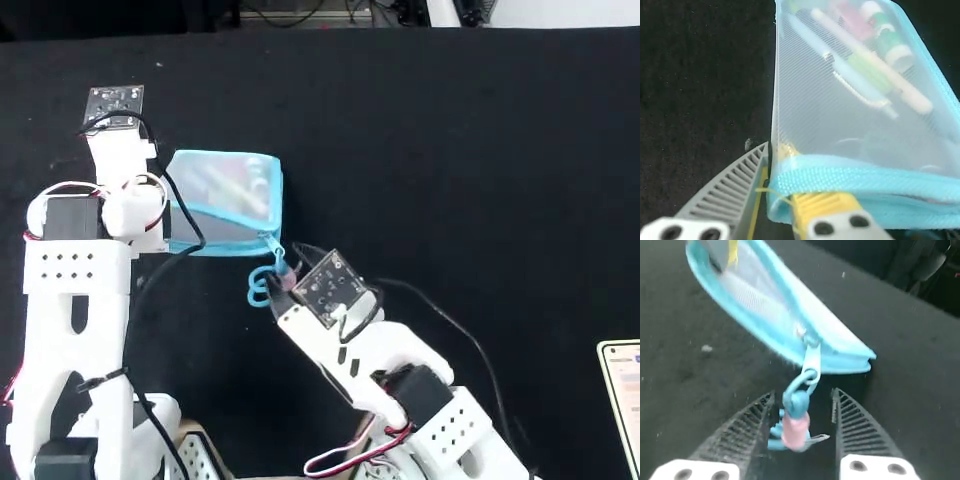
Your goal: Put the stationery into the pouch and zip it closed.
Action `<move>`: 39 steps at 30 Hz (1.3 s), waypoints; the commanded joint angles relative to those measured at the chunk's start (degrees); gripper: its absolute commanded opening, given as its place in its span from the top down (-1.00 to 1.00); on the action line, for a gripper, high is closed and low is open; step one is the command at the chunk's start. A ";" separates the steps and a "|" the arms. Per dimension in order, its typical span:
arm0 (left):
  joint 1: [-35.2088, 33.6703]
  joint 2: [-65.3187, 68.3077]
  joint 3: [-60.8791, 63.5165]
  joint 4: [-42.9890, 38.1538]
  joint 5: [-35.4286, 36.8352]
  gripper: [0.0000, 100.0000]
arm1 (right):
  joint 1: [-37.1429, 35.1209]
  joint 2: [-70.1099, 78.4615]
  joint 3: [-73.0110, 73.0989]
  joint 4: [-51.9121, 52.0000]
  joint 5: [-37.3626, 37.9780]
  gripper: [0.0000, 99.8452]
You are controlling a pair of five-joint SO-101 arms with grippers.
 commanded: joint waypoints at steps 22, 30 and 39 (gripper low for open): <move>-0.22 1.05 0.48 -0.18 0.18 0.94 | 3.60 -1.19 4.88 -17.49 0.18 0.75; -0.22 1.05 0.48 -0.18 0.00 0.94 | 3.78 -1.19 4.00 -13.80 0.62 0.75; -0.22 0.97 0.48 -0.18 0.00 0.94 | 3.78 -1.10 -1.63 -4.31 0.62 0.75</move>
